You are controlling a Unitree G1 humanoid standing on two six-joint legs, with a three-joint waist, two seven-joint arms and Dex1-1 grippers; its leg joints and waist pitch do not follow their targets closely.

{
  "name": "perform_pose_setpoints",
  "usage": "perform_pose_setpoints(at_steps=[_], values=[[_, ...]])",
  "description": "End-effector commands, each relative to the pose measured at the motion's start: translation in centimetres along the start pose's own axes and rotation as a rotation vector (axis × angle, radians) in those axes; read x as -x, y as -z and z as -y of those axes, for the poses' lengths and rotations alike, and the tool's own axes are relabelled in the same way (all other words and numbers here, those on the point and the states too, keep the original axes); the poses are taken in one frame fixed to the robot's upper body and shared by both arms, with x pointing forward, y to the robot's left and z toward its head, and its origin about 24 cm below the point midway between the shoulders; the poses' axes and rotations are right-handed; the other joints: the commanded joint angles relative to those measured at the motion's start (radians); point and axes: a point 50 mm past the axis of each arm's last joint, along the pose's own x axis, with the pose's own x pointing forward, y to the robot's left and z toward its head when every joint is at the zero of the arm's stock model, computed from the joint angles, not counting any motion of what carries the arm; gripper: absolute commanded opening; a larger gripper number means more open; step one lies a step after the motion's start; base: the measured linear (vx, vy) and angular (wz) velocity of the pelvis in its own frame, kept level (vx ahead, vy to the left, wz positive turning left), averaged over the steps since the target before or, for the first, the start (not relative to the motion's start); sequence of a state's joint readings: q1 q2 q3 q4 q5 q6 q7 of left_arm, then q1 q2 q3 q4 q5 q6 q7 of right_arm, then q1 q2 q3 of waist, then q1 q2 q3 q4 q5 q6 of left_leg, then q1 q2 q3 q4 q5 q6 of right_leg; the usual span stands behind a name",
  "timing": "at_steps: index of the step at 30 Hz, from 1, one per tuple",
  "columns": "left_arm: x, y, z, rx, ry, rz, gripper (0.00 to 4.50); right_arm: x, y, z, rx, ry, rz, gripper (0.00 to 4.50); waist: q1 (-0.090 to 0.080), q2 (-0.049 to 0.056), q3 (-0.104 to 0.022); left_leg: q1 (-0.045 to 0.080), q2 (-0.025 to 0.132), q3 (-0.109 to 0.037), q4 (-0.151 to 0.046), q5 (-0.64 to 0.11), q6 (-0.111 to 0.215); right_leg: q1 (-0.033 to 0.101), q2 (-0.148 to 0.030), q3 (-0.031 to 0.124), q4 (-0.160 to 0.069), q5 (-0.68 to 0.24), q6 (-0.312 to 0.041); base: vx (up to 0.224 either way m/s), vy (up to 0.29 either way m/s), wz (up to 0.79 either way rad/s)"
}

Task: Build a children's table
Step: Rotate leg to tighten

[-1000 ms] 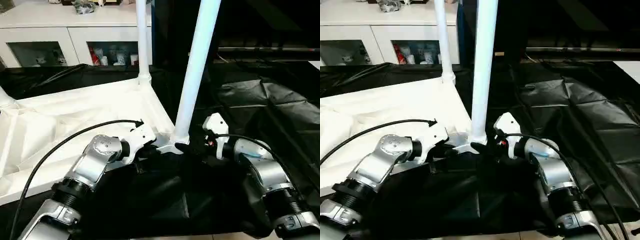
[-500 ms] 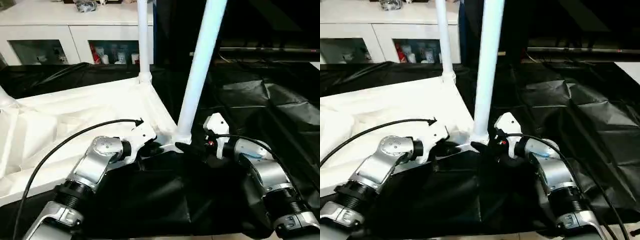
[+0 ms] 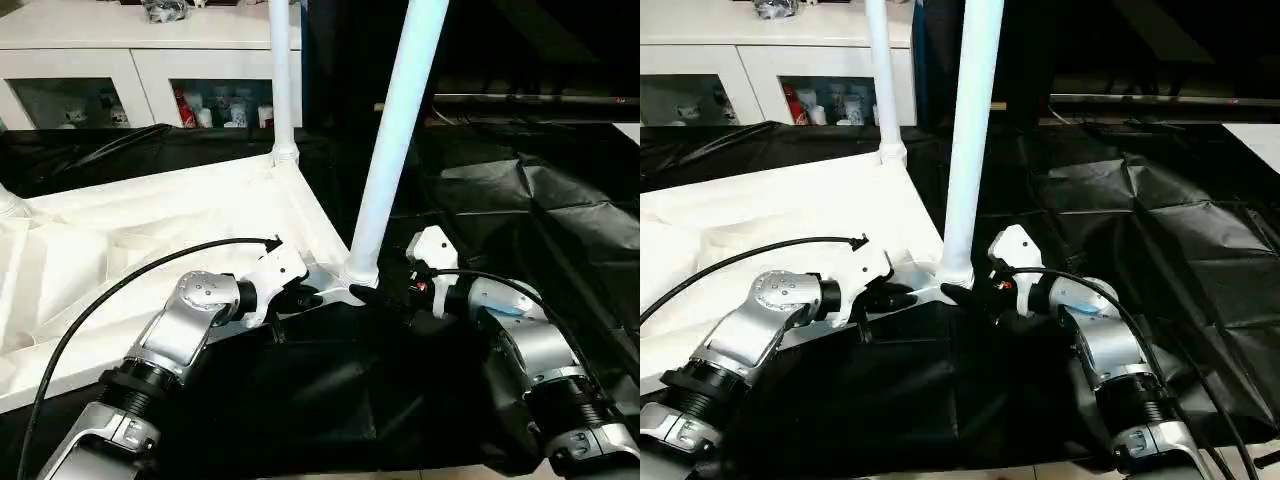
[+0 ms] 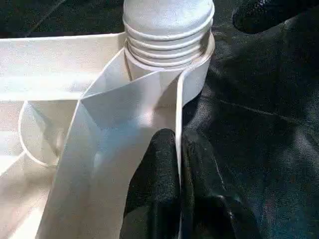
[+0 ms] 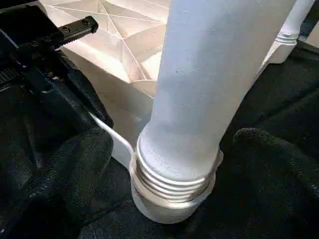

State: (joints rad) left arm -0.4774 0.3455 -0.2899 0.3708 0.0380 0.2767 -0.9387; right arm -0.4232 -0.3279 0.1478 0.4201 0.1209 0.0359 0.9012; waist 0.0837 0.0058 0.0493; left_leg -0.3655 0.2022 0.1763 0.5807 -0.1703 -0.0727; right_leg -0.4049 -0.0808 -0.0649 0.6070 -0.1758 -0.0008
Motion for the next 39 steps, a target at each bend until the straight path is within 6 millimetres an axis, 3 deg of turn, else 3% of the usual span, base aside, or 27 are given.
perform_pose_setpoints(at_steps=[1,7,15,21,39], values=[[0.1,2.9,0.7,0.073,0.035,-0.121,0.05,0.0,0.2,0.3,0.021,0.001,-0.026,4.50,0.002,-0.009,-0.053,0.006,0.023,-0.011,-0.076,-0.324,0.018,0.033,-0.059,0.039,-0.100,-0.458,-0.127,0.000,0.000,0.00],[0.0,2.3,0.9,0.058,0.069,-0.090,0.05,-1.0,0.2,0.5,0.045,0.008,-0.048,4.50,0.000,-0.010,-0.055,0.006,0.022,-0.009,-0.074,-0.315,0.017,0.038,-0.058,0.040,-0.092,-0.387,-0.161,0.000,0.000,0.00],[0.4,1.8,1.5,-0.009,0.153,-0.049,0.05,-1.7,-0.5,0.5,0.011,-0.022,0.017,4.50,0.006,-0.008,-0.056,0.007,0.027,-0.007,-0.076,-0.300,0.018,0.038,-0.057,0.043,-0.085,-0.331,-0.182,0.000,0.000,0.00],[0.6,2.0,1.4,-0.011,0.148,-0.058,0.05,-1.6,0.1,0.4,0.008,-0.055,-0.003,4.50,0.007,-0.009,-0.057,0.007,0.026,-0.006,-0.075,-0.297,0.014,0.042,-0.059,0.043,-0.083,-0.329,-0.184,0.000,0.000,0.00],[0.8,2.2,1.3,-0.019,0.151,-0.066,0.00,-2.6,0.3,0.0,-0.026,-0.104,0.017,2.97,0.005,-0.005,-0.057,0.009,0.027,-0.006,-0.076,-0.304,0.013,0.041,-0.058,0.043,-0.082,-0.319,-0.199,0.000,0.000,0.00]])
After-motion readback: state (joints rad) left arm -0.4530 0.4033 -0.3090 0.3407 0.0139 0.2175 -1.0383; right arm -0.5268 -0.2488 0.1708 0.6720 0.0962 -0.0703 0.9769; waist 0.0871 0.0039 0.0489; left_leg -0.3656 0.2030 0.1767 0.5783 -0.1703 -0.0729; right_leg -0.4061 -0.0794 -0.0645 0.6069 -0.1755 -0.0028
